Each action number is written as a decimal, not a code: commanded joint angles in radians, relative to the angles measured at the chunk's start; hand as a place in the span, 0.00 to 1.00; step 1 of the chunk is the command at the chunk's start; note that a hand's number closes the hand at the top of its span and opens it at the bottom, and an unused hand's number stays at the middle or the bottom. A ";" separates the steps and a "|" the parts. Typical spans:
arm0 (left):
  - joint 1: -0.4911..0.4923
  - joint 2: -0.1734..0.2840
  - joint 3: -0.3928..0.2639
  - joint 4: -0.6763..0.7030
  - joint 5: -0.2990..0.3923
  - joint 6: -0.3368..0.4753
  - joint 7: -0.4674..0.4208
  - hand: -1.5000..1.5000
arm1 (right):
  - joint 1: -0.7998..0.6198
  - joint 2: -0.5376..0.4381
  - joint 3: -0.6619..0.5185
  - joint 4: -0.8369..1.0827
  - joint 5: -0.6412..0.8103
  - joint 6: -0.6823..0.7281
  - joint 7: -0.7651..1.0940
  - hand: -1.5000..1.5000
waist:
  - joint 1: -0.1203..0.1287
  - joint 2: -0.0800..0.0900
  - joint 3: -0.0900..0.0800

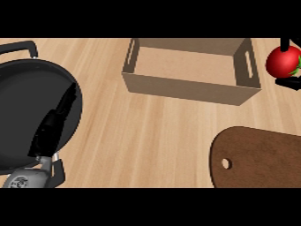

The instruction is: Pick the tomato from the cutting board and place it in the cardboard box

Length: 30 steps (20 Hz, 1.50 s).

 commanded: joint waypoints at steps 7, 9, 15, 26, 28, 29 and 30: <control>0.021 0.006 0.014 -0.006 -0.024 0.022 0.026 0.50 | -0.352 0.172 0.094 0.405 0.111 0.025 -0.115 1.00 | -0.036 -0.015 -0.006; 0.041 0.009 0.034 -0.027 0.010 0.005 0.040 0.50 | -0.386 0.209 0.120 0.457 0.142 0.025 -0.145 1.00 | -0.063 -0.025 -0.006; 0.037 0.010 0.052 -0.001 -0.003 0.017 0.019 0.50 | -0.501 0.395 0.190 0.628 0.237 -0.071 -0.118 1.00 | -0.069 -0.023 -0.007; 0.059 -0.005 0.042 -0.030 -0.016 0.017 0.038 0.50 | -0.558 0.623 0.244 0.906 0.360 -0.188 -0.068 0.00 | -0.083 -0.025 -0.007; 0.056 0.011 0.071 -0.007 0.006 -0.002 0.005 0.50 | -0.580 0.659 0.226 0.950 0.356 -0.202 -0.056 0.00 | -0.081 -0.023 -0.007; 0.022 -0.002 0.059 -0.030 -0.015 0.020 0.057 0.50 | -0.598 0.623 0.217 0.970 0.362 -0.206 -0.093 0.00 | -0.083 -0.022 -0.006; 0.041 0.012 0.072 -0.004 0.011 -0.013 0.021 0.50 | -0.561 0.658 0.219 0.974 0.367 -0.254 -0.117 0.00 | -0.084 -0.021 -0.007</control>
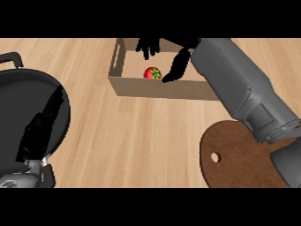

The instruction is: Pick the tomato from the cutting board and place it in the cardboard box

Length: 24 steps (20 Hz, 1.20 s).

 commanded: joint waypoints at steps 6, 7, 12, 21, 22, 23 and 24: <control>0.045 0.000 -0.006 -0.048 -0.001 -0.011 0.011 0.50 | -0.044 0.108 -0.149 0.119 -0.107 -0.043 0.024 0.00 | 0.010 0.001 -0.001; -0.012 -0.029 -0.014 0.008 -0.038 0.034 0.026 0.50 | -0.042 0.082 -0.185 0.117 -0.146 0.002 -0.005 0.00 | -0.009 0.004 -0.001; 0.001 -0.021 -0.020 0.005 -0.033 0.011 0.001 0.50 | -0.078 -0.003 -0.335 0.168 -0.283 0.060 0.052 0.00 | 0.012 0.015 -0.001; -0.018 0.002 0.003 -0.007 0.002 -0.030 -0.005 0.50 | -0.097 -0.195 -0.490 0.229 -0.428 0.122 0.152 0.00 | 0.038 0.030 0.000; -0.001 -0.020 -0.021 -0.004 -0.018 -0.013 -0.032 0.50 | -0.079 -0.218 -0.491 0.236 -0.429 0.129 0.155 0.00 | 0.038 0.033 0.000; -0.040 -0.008 -0.005 -0.010 -0.023 -0.005 -0.001 0.50 | -0.067 -0.228 -0.496 0.235 -0.433 0.106 0.146 0.00 | 0.040 0.038 0.001; -0.020 -0.003 0.004 0.000 -0.006 -0.019 -0.029 0.50 | -0.085 -0.263 -0.511 0.239 -0.447 0.119 0.172 0.00 | 0.050 0.040 0.000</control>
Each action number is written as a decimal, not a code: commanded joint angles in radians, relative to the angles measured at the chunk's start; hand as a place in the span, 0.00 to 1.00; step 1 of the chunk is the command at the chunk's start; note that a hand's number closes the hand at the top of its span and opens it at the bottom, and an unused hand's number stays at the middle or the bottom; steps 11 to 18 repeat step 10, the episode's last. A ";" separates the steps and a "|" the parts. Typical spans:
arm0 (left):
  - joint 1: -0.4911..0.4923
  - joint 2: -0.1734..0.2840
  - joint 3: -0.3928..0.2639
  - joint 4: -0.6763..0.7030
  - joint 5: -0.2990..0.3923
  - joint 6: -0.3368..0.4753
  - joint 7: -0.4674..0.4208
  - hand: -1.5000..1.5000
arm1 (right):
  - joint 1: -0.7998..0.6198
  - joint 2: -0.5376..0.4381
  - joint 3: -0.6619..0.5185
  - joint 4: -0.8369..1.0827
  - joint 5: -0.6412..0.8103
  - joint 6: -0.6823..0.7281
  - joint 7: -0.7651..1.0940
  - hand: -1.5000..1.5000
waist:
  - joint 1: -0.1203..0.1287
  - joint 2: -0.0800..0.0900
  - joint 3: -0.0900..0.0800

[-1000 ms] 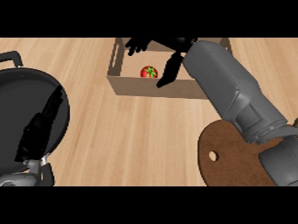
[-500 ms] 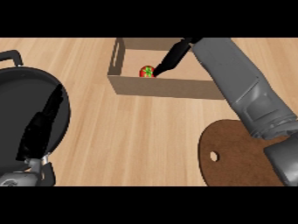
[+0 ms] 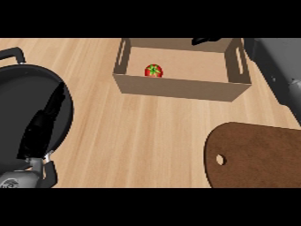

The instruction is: Pick the tomato from the cutting board and place it in the cardboard box

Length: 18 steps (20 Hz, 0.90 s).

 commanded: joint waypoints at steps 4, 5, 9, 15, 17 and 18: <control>-0.018 -0.013 -0.014 0.009 -0.005 -0.002 0.003 0.50 | 0.030 -0.179 -0.057 0.014 -0.053 0.079 0.025 0.00 | 0.021 0.026 0.001; -0.012 -0.009 -0.025 -0.012 -0.011 -0.009 0.001 0.50 | 0.053 -0.181 -0.058 0.014 -0.053 0.075 0.008 0.00 | 0.032 0.026 0.003; -0.014 -0.024 -0.028 0.001 -0.014 0.002 -0.007 0.50 | 0.050 -0.258 -0.049 0.002 -0.043 0.152 0.016 0.00 | 0.041 0.033 0.003; -0.019 -0.028 -0.040 0.006 -0.015 -0.005 -0.012 0.50 | 0.073 -0.249 -0.037 -0.007 -0.031 0.166 -0.013 0.00 | 0.042 0.038 0.004; -0.019 -0.028 -0.040 0.006 -0.015 -0.005 -0.012 0.50 | 0.073 -0.249 -0.037 -0.007 -0.031 0.166 -0.013 0.00 | 0.042 0.038 0.004; -0.019 -0.028 -0.040 0.006 -0.015 -0.005 -0.012 0.50 | 0.073 -0.249 -0.037 -0.007 -0.031 0.166 -0.013 0.00 | 0.042 0.038 0.004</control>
